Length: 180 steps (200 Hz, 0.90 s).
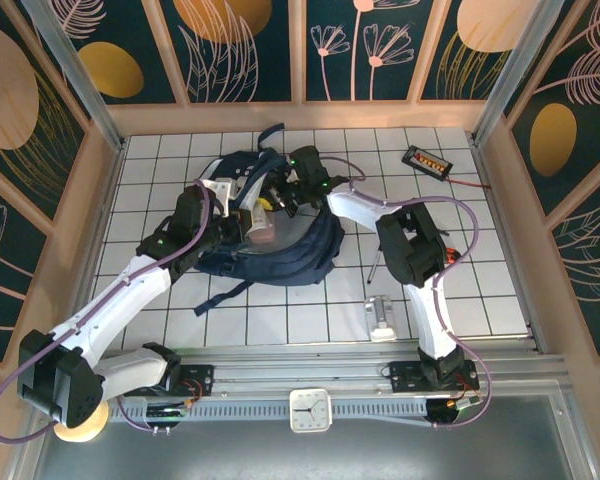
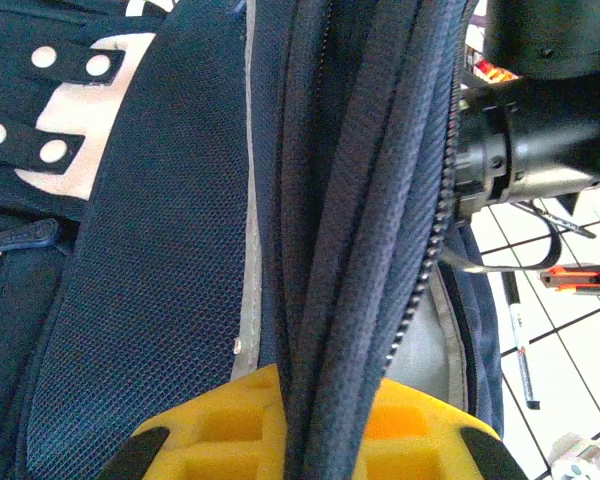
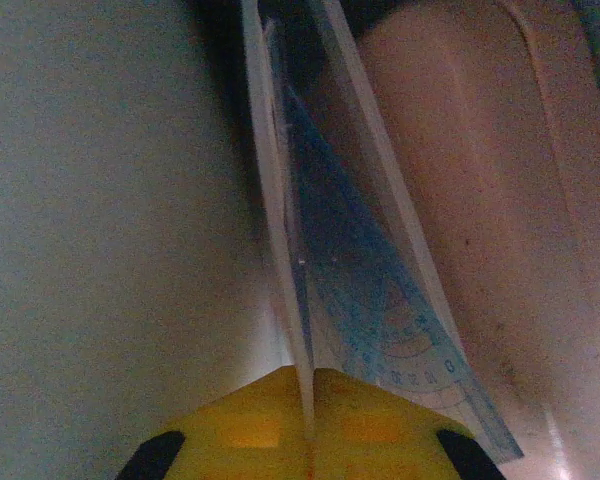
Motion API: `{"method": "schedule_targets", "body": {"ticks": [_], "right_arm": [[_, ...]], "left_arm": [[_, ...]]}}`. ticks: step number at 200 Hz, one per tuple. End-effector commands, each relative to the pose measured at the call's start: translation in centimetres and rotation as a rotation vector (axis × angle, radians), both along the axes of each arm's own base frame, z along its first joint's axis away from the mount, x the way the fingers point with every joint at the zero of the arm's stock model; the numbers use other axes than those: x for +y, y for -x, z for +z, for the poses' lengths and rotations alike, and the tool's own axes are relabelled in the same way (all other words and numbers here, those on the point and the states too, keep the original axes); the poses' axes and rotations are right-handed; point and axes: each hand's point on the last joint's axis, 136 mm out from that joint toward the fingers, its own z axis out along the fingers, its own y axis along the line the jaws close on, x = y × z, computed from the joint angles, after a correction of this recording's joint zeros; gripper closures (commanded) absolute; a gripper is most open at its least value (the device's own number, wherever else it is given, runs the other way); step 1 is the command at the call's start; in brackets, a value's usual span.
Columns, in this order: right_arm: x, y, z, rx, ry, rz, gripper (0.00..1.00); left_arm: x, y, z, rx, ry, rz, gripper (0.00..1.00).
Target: Pack the student bag
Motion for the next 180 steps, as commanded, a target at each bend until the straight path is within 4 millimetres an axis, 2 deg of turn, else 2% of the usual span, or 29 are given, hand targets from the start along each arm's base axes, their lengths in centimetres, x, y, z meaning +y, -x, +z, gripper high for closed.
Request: {"method": "schedule_targets", "body": {"ticks": [1,10,20,57,101,123,130,142,161,180], "right_arm": [[1.6,0.5,1.2,-0.013,-0.032,0.021,0.70],[1.5,1.0,1.2,-0.016,-0.018,0.035,0.57],[0.9,1.6,1.5,-0.031,0.006,0.042,0.51],[-1.9,3.4,4.4,-0.143,0.104,0.071,0.37],[-5.4,6.2,6.9,-0.196,0.174,0.089,0.32],[-8.0,7.5,7.9,-0.216,0.212,0.064,0.32],[-8.9,7.9,8.1,-0.223,0.228,0.053,0.32],[-10.3,8.4,8.4,-0.243,0.255,0.038,0.32],[-12.1,9.3,7.6,-0.244,0.289,0.036,0.31],[-13.0,10.1,7.4,-0.256,0.295,0.033,0.31]], "left_arm": [[-1.2,-0.5,3.9,-0.154,0.068,-0.052,1.00],[-1.1,-0.5,3.6,-0.150,0.062,-0.049,1.00],[-1.0,-0.5,3.3,-0.145,0.055,-0.050,1.00],[-0.8,-0.4,2.4,-0.134,0.038,-0.041,1.00],[-0.3,0.1,1.5,-0.114,0.035,-0.023,1.00],[-0.3,0.3,1.1,-0.096,0.052,-0.021,1.00],[-0.4,0.3,1.0,-0.090,0.059,-0.022,0.96],[-0.4,0.5,1.1,-0.082,0.074,-0.019,0.95],[-0.4,1.0,1.3,-0.052,0.109,-0.010,0.76],[0.3,2.2,0.9,0.031,0.146,0.039,0.44]]}}
